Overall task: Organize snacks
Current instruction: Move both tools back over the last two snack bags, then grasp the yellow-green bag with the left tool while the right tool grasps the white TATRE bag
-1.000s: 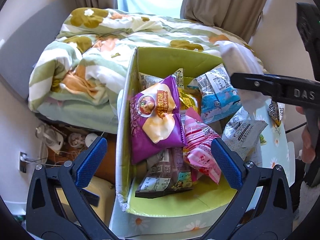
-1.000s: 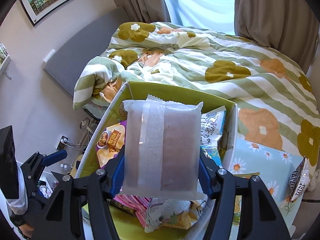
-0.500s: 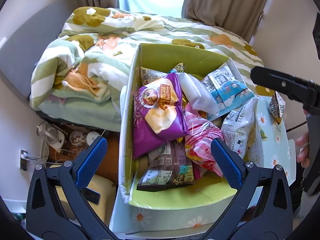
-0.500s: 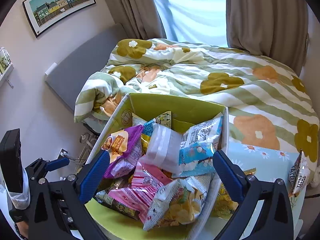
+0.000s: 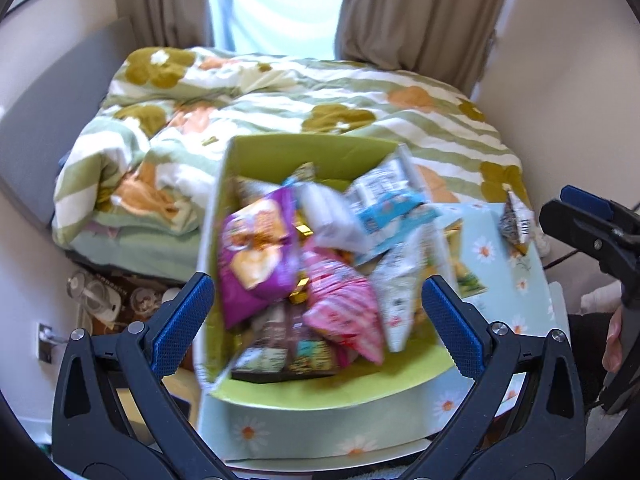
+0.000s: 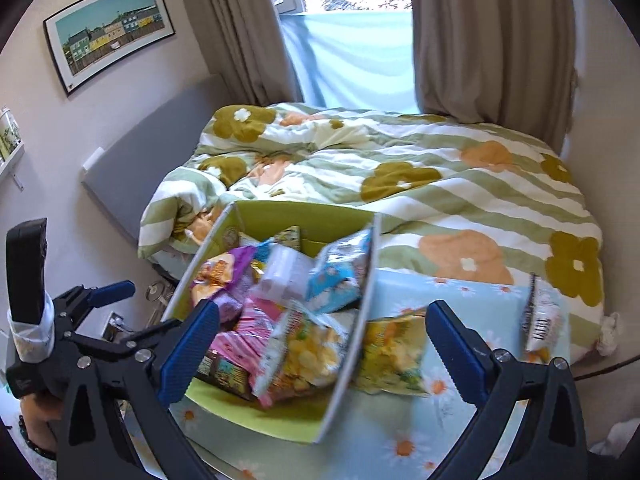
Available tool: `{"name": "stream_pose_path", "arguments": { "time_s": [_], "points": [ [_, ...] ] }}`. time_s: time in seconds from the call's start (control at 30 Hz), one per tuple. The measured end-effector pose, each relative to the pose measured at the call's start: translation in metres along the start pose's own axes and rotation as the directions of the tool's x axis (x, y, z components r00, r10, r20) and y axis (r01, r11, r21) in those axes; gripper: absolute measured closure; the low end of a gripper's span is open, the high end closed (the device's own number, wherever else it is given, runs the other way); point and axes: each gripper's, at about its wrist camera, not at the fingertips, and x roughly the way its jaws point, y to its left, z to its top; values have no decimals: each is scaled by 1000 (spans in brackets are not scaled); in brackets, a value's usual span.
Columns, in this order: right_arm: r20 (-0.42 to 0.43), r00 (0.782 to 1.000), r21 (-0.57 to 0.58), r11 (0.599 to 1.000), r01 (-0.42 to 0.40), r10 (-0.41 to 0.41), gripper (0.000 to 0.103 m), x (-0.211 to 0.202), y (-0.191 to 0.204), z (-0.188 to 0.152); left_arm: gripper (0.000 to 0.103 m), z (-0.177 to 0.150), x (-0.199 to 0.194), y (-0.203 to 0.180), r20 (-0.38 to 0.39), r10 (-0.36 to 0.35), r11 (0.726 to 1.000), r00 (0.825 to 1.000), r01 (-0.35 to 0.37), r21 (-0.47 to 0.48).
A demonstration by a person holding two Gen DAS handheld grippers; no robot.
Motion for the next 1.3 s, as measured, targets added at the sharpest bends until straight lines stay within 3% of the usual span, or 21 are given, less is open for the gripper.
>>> {"name": "stream_pose_path", "arguments": {
  "time_s": [0.27,0.37,0.53,0.67,0.8,0.93,1.13,1.3],
  "points": [
    [51,986,58,986,157,-160,0,-53,-80,-18,0,8,-2,-93,23,-52,993,998,50,104],
    [46,982,63,981,183,-186,0,-64,-113,-24,0,5,4,-136,28,-39,992,999,36,125],
    [18,989,85,986,144,-146,0,-67,-170,-33,0,-7,28,-203,29,48,990,998,-51,132],
    [-13,993,73,991,115,-115,0,-54,-211,-38,0,-20,63,-245,20,167,975,986,-168,144],
    [-60,994,61,993,99,-95,0,-26,-244,-44,0,-30,104,-276,18,304,933,952,-302,195],
    [-115,991,70,994,84,-75,0,5,-272,-53,0,-32,155,-287,-5,437,874,899,-424,239],
    [-168,985,99,993,60,-43,0,53,-297,-62,0,-30,210,-277,-55,528,829,847,-501,248],
    [-196,980,134,989,64,-36,0,85,-307,-68,7,-34,247,-266,-107,557,814,823,-517,264]
  ]
}}
